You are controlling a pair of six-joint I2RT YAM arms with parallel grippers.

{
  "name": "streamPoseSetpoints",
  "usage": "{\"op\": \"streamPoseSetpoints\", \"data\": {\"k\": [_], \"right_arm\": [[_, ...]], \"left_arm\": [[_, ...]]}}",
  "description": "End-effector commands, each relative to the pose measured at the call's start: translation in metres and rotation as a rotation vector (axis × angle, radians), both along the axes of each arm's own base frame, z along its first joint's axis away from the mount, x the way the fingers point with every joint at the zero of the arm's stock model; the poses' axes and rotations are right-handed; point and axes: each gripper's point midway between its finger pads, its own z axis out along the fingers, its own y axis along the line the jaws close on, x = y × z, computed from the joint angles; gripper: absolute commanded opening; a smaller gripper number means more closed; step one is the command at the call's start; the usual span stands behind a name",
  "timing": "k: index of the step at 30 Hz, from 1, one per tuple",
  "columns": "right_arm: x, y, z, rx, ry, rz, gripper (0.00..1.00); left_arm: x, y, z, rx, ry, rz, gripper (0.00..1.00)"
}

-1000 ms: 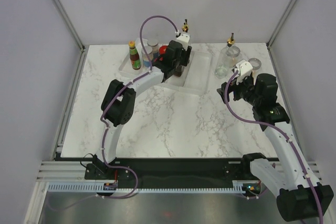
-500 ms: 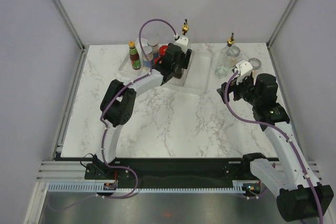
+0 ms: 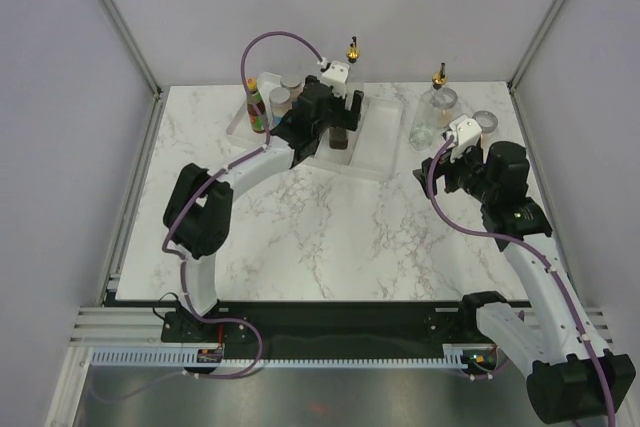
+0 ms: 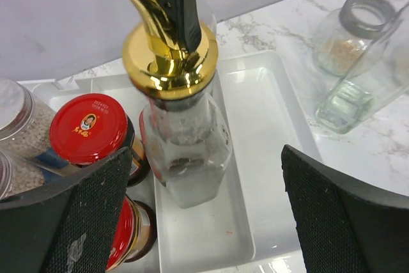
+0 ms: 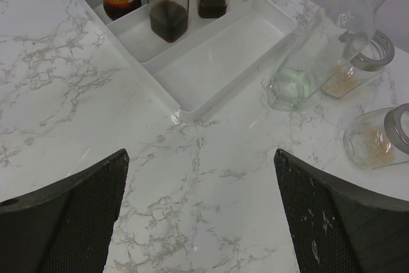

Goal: Organize the condiment bottles
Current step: Place the bottle in the storage box, then pick up the bottle from the center of the board.

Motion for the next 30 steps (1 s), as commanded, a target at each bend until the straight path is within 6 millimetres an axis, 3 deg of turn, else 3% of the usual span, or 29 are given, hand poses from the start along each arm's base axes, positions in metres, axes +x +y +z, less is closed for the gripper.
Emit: {"op": "streamPoseSetpoints", "data": {"k": [1,6,8,9,11,12,15,16,21,22,23,24,25,27,28,30], "right_arm": [[0.002,-0.002,0.013,0.002,-0.060,-0.002,0.98],[0.003,-0.006,0.012,0.006,-0.055,-0.009,0.98],[0.002,-0.006,0.012,0.013,-0.055,0.000,0.98],[0.002,-0.009,0.012,0.016,-0.055,-0.003,0.98],[-0.002,-0.006,0.013,0.031,-0.059,0.033,0.98],[-0.002,-0.008,0.012,0.036,-0.055,0.035,0.98],[-0.006,-0.003,0.008,0.052,-0.039,0.085,0.98],[-0.004,-0.011,0.008,0.053,-0.039,0.063,0.98],[-0.005,-0.012,0.012,0.055,-0.040,0.072,0.98],[-0.004,-0.012,0.012,0.056,-0.033,0.075,0.98],[-0.005,-0.011,0.010,0.057,-0.018,0.078,0.98],[-0.004,-0.012,0.014,0.053,-0.017,0.080,0.98],[-0.004,-0.012,0.007,0.047,0.016,0.079,0.98],[-0.001,-0.017,0.008,0.018,0.015,0.067,0.98],[0.001,-0.020,0.005,0.003,0.028,0.049,0.98],[0.004,-0.024,0.007,-0.010,0.025,0.034,0.98]], "left_arm": [[-0.016,-0.001,0.066,-0.121,-0.096,-0.043,1.00],[-0.043,0.011,0.098,-0.154,-0.116,-0.072,1.00],[-0.054,0.017,0.099,-0.149,-0.102,-0.082,1.00],[-0.064,0.022,0.116,-0.161,-0.122,-0.088,1.00],[-0.075,0.029,0.121,-0.160,-0.119,-0.095,1.00],[-0.086,0.037,0.135,-0.168,-0.130,-0.097,1.00],[-0.107,0.048,0.137,-0.170,-0.120,-0.111,1.00],[-0.122,0.056,0.143,-0.180,-0.122,-0.123,1.00],[-0.169,0.089,0.146,-0.183,-0.089,-0.122,1.00],[-0.178,0.095,0.131,-0.153,-0.053,-0.119,1.00],[-0.192,0.110,0.145,-0.167,-0.086,-0.105,1.00],[-0.199,0.117,0.143,-0.157,-0.084,-0.096,1.00],[-0.207,0.128,0.129,-0.120,-0.057,-0.076,1.00],[-0.226,0.149,0.137,-0.127,-0.091,-0.048,1.00],[-0.231,0.161,0.119,-0.090,-0.058,-0.010,1.00],[-0.248,0.180,0.122,-0.100,-0.083,0.023,1.00]]}}
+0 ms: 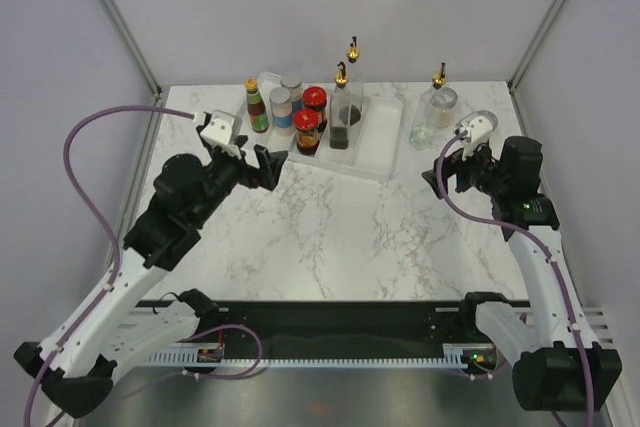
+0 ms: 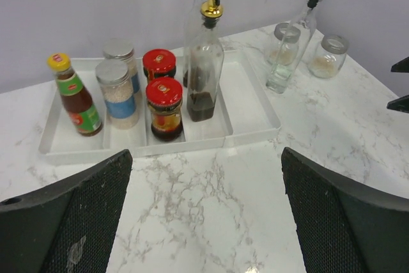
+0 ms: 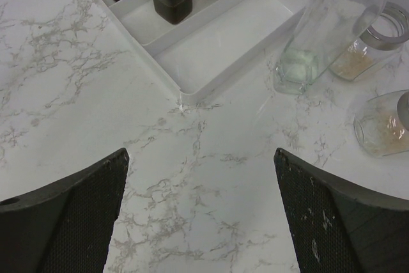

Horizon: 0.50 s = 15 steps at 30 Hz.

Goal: Organize the condiment bottles
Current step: Pick up the bottle from the center of the board.

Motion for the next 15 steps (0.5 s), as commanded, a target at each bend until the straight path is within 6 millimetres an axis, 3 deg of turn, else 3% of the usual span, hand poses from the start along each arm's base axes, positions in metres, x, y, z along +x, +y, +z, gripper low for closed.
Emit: {"op": "streamPoseSetpoints", "data": {"k": [1,3,8,15], "right_arm": [[0.008,-0.006,0.015,-0.042,-0.030,-0.009,0.98],[0.012,-0.007,0.016,-0.042,-0.025,-0.015,0.98],[0.032,-0.010,0.015,-0.044,-0.022,-0.016,0.98],[0.075,-0.030,0.045,-0.017,-0.101,-0.033,0.98]], "left_arm": [[-0.021,0.036,-0.036,0.077,0.071,0.094,1.00],[-0.034,0.052,-0.039,0.085,0.065,0.121,1.00],[-0.044,0.079,-0.060,0.144,0.062,0.201,1.00],[-0.046,0.095,-0.086,0.189,0.075,0.268,1.00]]}}
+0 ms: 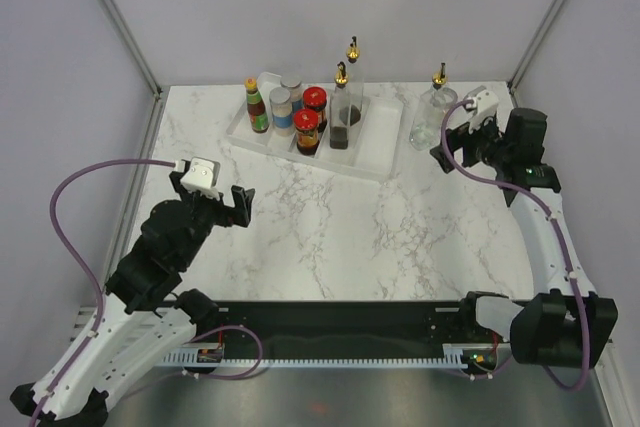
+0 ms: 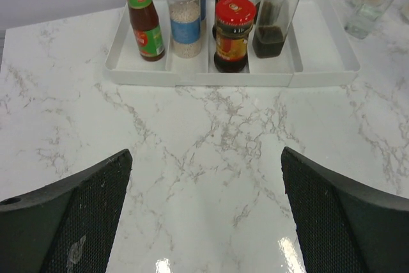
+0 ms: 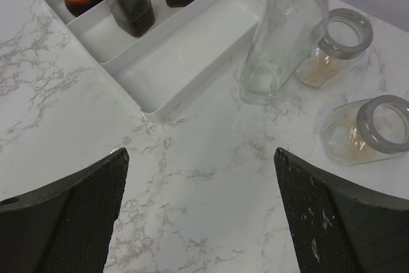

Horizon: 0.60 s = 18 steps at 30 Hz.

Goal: Organize the condiment bottles
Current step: Pick up the bottle from the center of the board.

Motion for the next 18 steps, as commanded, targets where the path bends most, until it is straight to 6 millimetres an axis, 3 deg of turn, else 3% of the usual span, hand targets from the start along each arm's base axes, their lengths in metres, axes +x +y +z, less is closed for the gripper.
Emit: {"op": "streamPoseSetpoints", "data": {"k": [1,3,4,6,9,18], "right_arm": [[0.030,-0.008,0.045,0.001,-0.145,0.020,0.98],[0.042,-0.011,0.055,0.015,-0.162,0.014,0.98],[0.050,-0.012,0.047,0.030,-0.133,0.014,0.98],[0.060,-0.009,0.051,0.066,-0.132,0.026,0.98],[0.081,-0.003,0.032,0.147,-0.058,0.037,0.97],[0.136,-0.008,0.008,0.158,-0.045,-0.026,0.97]], "left_arm": [[0.002,0.015,-0.013,0.066,-0.005,0.061,1.00],[0.000,0.016,-0.010,0.049,-0.028,0.057,1.00],[0.000,0.016,-0.012,0.051,-0.030,0.057,1.00],[0.000,0.017,-0.009,0.046,-0.040,0.062,1.00],[-0.002,0.016,-0.004,0.049,-0.036,0.051,1.00],[0.003,0.012,-0.023,0.042,0.009,0.063,1.00]]}}
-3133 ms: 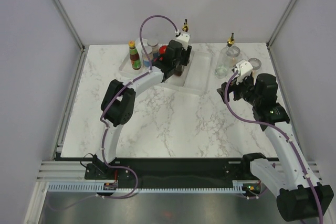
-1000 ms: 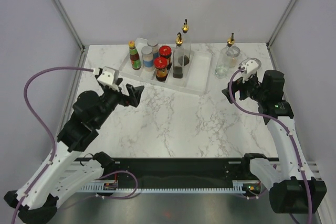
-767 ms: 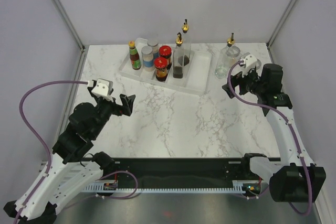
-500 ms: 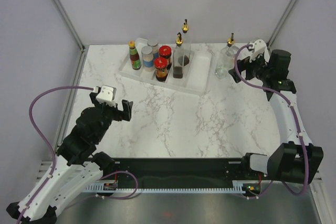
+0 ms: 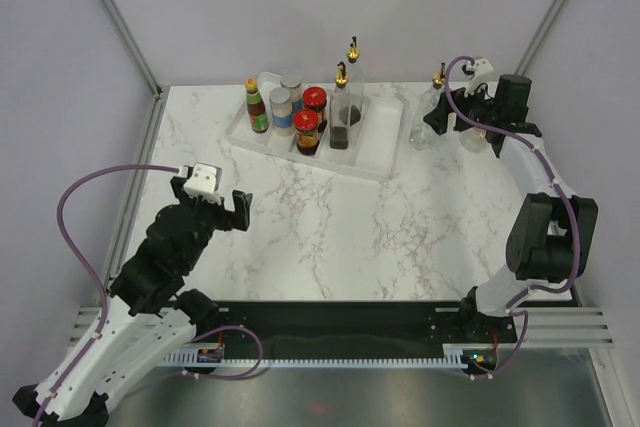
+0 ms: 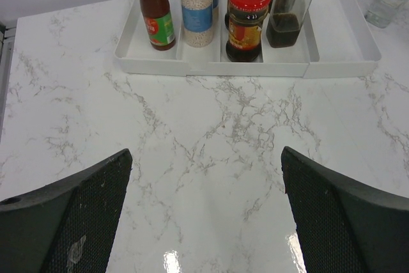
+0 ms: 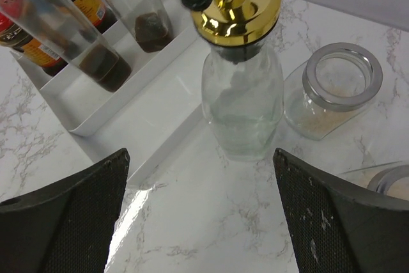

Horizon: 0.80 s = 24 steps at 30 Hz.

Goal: Organize the condiment bottles
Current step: Pick up the bottle from the center of the board.

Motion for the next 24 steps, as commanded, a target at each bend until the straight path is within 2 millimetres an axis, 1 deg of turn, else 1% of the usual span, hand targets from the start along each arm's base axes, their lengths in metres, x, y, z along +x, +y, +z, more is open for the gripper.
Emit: {"op": "streamPoseSetpoints", "data": {"k": [1,2,3,6,9,17,18,20,24], "right_arm": [[0.033,-0.001,0.032,-0.017,-0.116,-0.011,0.97],[0.037,-0.001,0.030,-0.023,-0.115,-0.012,0.97],[0.046,-0.003,0.024,-0.030,-0.107,-0.022,0.96],[0.059,-0.006,0.016,-0.041,-0.103,-0.031,0.96],[0.068,-0.007,0.010,-0.046,-0.104,-0.035,0.96],[0.080,0.001,-0.004,-0.079,-0.104,-0.022,0.96],[0.080,0.001,-0.009,-0.079,-0.093,-0.023,0.95],[0.084,0.005,-0.008,-0.083,-0.114,-0.020,0.95],[0.089,0.003,-0.016,-0.095,-0.112,-0.037,0.93]], "left_arm": [[0.004,0.002,-0.001,0.003,-0.009,0.020,1.00],[0.004,0.001,-0.002,0.003,-0.009,0.017,1.00],[0.004,0.001,-0.003,0.004,-0.008,0.019,1.00],[0.005,0.006,-0.003,0.007,-0.014,0.041,1.00],[0.005,0.006,-0.005,0.008,-0.011,0.043,1.00],[0.007,0.005,-0.009,0.019,0.000,0.047,1.00],[0.007,0.005,-0.010,0.021,0.001,0.047,1.00],[0.007,0.005,-0.010,0.022,0.001,0.048,1.00],[0.007,0.006,-0.011,0.024,0.002,0.048,1.00]]}}
